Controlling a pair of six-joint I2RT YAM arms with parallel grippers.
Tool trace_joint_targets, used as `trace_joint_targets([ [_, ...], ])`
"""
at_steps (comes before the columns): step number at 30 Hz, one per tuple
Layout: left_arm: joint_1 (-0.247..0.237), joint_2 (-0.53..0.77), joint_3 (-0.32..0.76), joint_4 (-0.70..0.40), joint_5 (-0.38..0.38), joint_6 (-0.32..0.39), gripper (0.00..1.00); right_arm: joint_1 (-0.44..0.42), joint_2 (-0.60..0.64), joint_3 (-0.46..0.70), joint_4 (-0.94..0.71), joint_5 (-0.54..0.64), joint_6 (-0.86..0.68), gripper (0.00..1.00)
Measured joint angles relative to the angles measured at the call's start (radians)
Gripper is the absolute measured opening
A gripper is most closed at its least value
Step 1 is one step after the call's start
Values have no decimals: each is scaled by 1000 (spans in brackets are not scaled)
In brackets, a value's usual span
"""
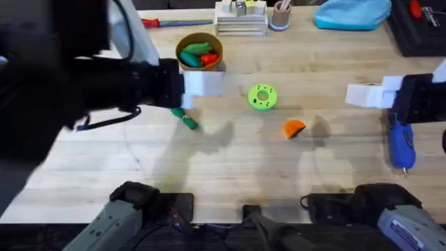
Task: Pick up the gripper from the table and insert it into the empty holder that is missing its gripper. Then pick up a screw, insert it into the mounting hole, and use the screwdriver to tighten it. Finally, clean up the table by picking up the vegetable and placing it into the bucket.
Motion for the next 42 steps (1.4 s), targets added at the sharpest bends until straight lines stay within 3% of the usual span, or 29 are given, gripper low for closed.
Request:
trace_joint_targets([
  [1, -26, -36, 4, 22, 0, -2, 937, 0, 0, 0, 0, 0, 0, 992],
  [2, -50, -65, 5, 43, 2, -2, 978, 0, 0, 0, 0, 0, 0, 991],
  [7, -133, -169, 5, 145, 6, -3, 993, 0, 0, 0, 0, 0, 0, 991],
  [11, -136, -179, 5, 212, 6, -3, 993, 0, 0, 0, 0, 0, 0, 992],
  [20, -136, -179, 5, 194, -33, 7, 993, 0, 0, 0, 0, 0, 0, 991],
  [24, -138, -179, -2, 213, -43, 91, 993, 0, 0, 0, 0, 0, -1, 991],
  [28, -150, -180, -49, 343, -44, 149, 993, 0, 0, 0, 0, 0, -3, 991],
  [32, -172, -220, -181, 553, -55, 176, 993, 0, 0, 0, 0, 0, -3, 991],
  [36, -204, -368, -425, 758, -62, 182, 993, 0, 0, 0, 0, 0, -3, 991],
  [42, -217, -628, -727, 899, -69, 167, 993, 0, 0, 0, 0, 0, -3, 991],
])
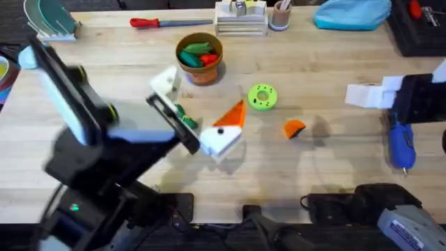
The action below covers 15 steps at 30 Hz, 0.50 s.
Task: Pick up the gripper from the table and insert it into the empty holder that is missing its gripper. Then pick up a screw, insert it into the mounting hole, and use the screwdriver to tighten it. Finally, clean up the table by picking up the vegetable and placing it into the bucket.
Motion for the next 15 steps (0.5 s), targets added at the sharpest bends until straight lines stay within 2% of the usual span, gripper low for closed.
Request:
trace_joint_targets([
  [4, 0, -142, -135, 10, 0, -7, 992, 0, 0, 0, 0, 0, 0, 991],
  [7, 0, -233, -193, 16, -1, -11, 993, 0, 0, 0, 0, 0, 0, 991],
  [15, -2, -259, -240, 51, -7, -55, 992, 0, 0, 0, 0, 0, 0, 991],
])
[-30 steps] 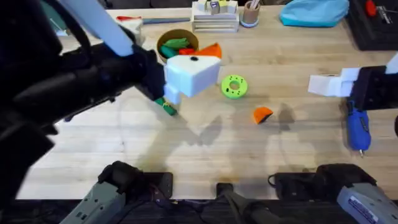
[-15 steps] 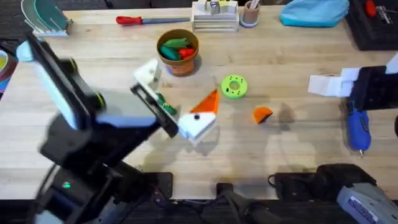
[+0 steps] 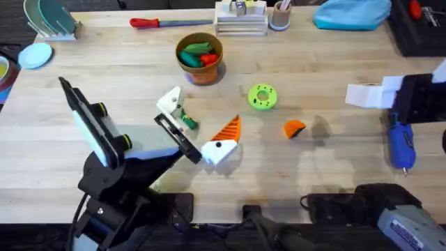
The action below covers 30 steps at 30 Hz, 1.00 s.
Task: Pick up the gripper from the table and insert it into the empty holder that is missing its gripper. Then pick up a screw, insert it into the mounting hole, and use the screwdriver to tighten it. Finally, clean up the table by picking up the vegetable and placing it into the bucket.
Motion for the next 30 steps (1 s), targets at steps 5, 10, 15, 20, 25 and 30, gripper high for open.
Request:
trace_joint_targets([
  [5, -1, 0, -4, -76, 0, -11, 993, 0, 0, 0, 0, 0, 0, 992],
  [10, -1, 1, -5, -96, 0, -12, 992, 0, 0, 0, 0, 0, 0, 991],
  [15, -1, 1, -5, -96, 0, -12, 993, 0, 0, 0, 0, 0, 0, 992],
  [20, -1, 1, -5, -96, 0, -12, 993, 0, 0, 0, 0, 0, 0, 991],
  [25, -1, 1, -5, -96, 0, -12, 993, 0, 0, 0, 0, 0, 0, 991],
  [30, -1, 1, -5, -96, 0, -12, 993, 0, 0, 0, 0, 0, 0, 991],
])
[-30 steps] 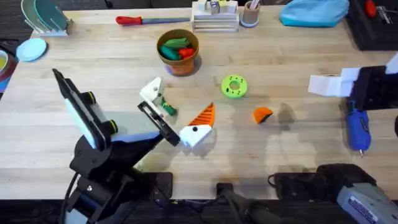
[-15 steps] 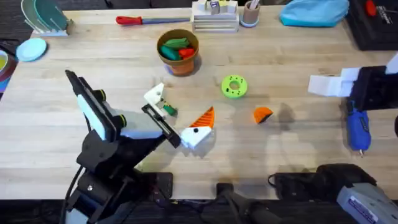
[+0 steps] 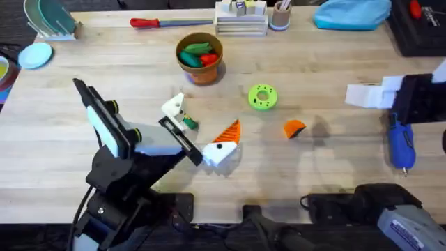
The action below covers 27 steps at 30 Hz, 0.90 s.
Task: Pick up the gripper from the table and insert it into the empty holder that is missing its gripper. Then pick up a screw, insert it into the mounting hole, and use the screwdriver to tighten it. Finally, clean up the table by picking up the vegetable and placing it into the bucket.
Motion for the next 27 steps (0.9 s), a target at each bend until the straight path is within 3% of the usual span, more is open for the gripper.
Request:
trace_joint_targets([
  [9, 0, 0, 0, 0, 0, 0, 992, 0, 0, 0, 2, -9, 10, 992],
  [15, 0, 0, 0, -1, -13, 0, 993, 14, 33, 4, -14, -193, 19, 992],
  [20, 0, 0, 0, -1, -19, 1, 993, 173, 179, 6, -139, -259, 22, 994],
  [24, 0, 0, 0, -1, -19, 1, 993, 309, 278, 6, -148, -202, 64, 994],
  [27, 0, 0, 0, -1, -19, 1, 993, 365, 342, 6, -124, -149, 93, 994],
])
